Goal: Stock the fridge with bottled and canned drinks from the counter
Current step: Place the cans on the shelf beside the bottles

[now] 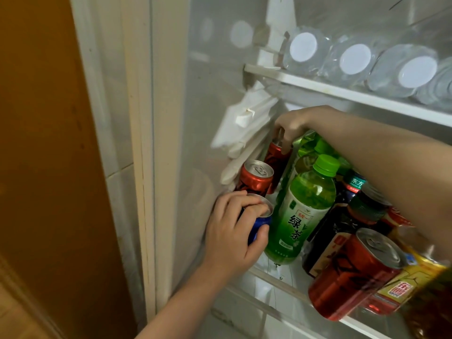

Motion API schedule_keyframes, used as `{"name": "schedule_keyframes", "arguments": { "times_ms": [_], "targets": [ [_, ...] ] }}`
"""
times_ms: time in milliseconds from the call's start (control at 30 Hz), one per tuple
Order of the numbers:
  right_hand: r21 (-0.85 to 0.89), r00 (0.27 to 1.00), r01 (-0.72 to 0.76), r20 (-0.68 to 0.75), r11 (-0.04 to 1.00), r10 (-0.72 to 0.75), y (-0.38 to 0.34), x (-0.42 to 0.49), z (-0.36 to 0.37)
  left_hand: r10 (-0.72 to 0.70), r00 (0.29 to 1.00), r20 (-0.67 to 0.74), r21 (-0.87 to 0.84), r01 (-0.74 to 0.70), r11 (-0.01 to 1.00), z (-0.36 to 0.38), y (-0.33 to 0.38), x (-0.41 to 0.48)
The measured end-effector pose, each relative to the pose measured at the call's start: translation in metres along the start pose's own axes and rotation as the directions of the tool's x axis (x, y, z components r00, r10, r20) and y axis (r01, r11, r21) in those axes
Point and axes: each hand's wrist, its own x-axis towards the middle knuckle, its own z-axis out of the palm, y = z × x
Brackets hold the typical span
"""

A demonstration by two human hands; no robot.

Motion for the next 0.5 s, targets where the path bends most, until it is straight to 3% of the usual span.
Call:
{"name": "schedule_keyframes", "arguments": {
  "times_ms": [500],
  "targets": [
    [-0.118,0.998,0.009,-0.066,0.993,-0.017,0.0054,0.0089,0.0031,-0.008,0.999,-0.051,0.006,0.008,1.0,0.0067,-0.002,-0.0017]
  ]
}}
